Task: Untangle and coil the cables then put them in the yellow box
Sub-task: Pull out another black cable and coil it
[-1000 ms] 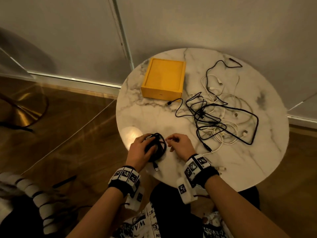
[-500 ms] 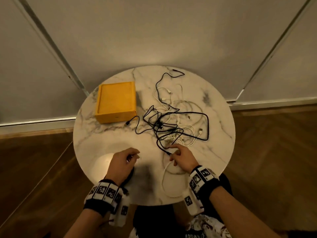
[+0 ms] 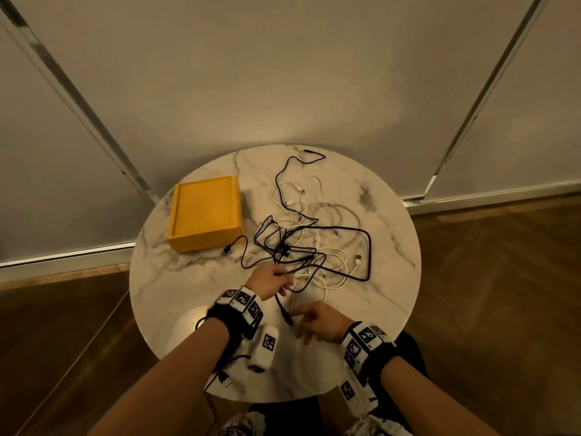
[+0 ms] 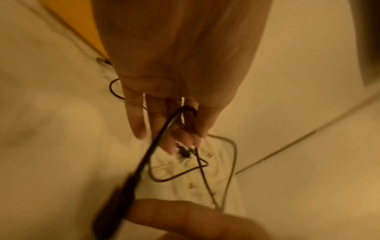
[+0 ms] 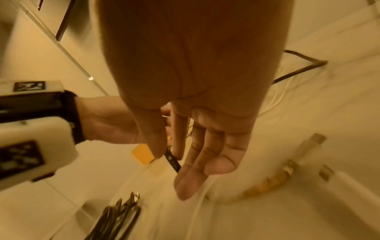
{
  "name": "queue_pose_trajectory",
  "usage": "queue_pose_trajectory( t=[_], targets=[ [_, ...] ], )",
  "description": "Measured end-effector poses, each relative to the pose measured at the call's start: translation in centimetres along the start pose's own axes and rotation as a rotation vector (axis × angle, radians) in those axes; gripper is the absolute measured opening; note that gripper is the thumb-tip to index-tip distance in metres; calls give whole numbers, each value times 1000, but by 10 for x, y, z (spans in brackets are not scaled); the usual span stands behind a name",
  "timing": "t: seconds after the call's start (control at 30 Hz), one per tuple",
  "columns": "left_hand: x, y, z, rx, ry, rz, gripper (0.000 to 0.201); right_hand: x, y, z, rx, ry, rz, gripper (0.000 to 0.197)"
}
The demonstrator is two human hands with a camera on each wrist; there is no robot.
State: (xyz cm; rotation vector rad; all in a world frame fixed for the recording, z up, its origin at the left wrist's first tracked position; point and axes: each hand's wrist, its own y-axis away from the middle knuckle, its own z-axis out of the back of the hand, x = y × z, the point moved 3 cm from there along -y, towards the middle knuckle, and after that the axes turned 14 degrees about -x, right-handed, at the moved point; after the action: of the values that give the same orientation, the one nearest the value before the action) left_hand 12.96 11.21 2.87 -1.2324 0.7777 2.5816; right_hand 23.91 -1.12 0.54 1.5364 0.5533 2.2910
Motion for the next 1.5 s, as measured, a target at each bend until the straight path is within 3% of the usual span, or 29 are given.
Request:
queue_pose_trajectory(
  t=[0.07, 0.17, 0.3, 0.4, 0.5, 0.6, 0.77, 0.93, 1.07, 1.17, 1.3, 1.4, 1.5],
  targets=[
    [-25, 11, 13, -62, 292, 24, 23, 2, -3, 18, -98, -65, 1, 37],
    [-76, 23, 52, -108, 533, -61, 30, 13, -6, 64, -358, -183, 42, 24],
    [-143, 30, 114, -51, 740, -181, 44, 49, -8, 122, -670, -136, 164, 25],
    [-192, 44, 153, 3, 718, -305, 44, 84, -11, 150, -852, -96, 269, 15],
    [-230, 58, 180, 30, 666, -413, 42, 110, -23, 156, -722, 6, 285, 39],
    [-260, 72, 206, -2, 689, -500, 42, 124, -34, 140, -535, 249, 314, 39],
    [-276, 84, 240, -105, 758, -576, 41, 137, -38, 150, -694, 179, 496, 17],
    [-255, 88, 250, -197, 791, -565, 34, 158, -39, 187, -803, 234, 413, 16],
    [-229, 80, 233, -219, 682, -571, 16, 216, -18, 211, -807, 211, 567, 16],
    [-211, 72, 202, -172, 467, -536, 21, 268, 6, 215, -748, 67, 719, 8],
    [-198, 57, 155, -306, 124, -526, 32, 307, 28, 200, -601, -71, 792, 14],
    [-196, 49, 132, -320, 194, -498, 40, 305, 31, 190, -452, -205, 742, 27],
    [-199, 44, 127, -279, 552, -415, 34, 285, 29, 187, -367, -207, 646, 41]
  ],
)
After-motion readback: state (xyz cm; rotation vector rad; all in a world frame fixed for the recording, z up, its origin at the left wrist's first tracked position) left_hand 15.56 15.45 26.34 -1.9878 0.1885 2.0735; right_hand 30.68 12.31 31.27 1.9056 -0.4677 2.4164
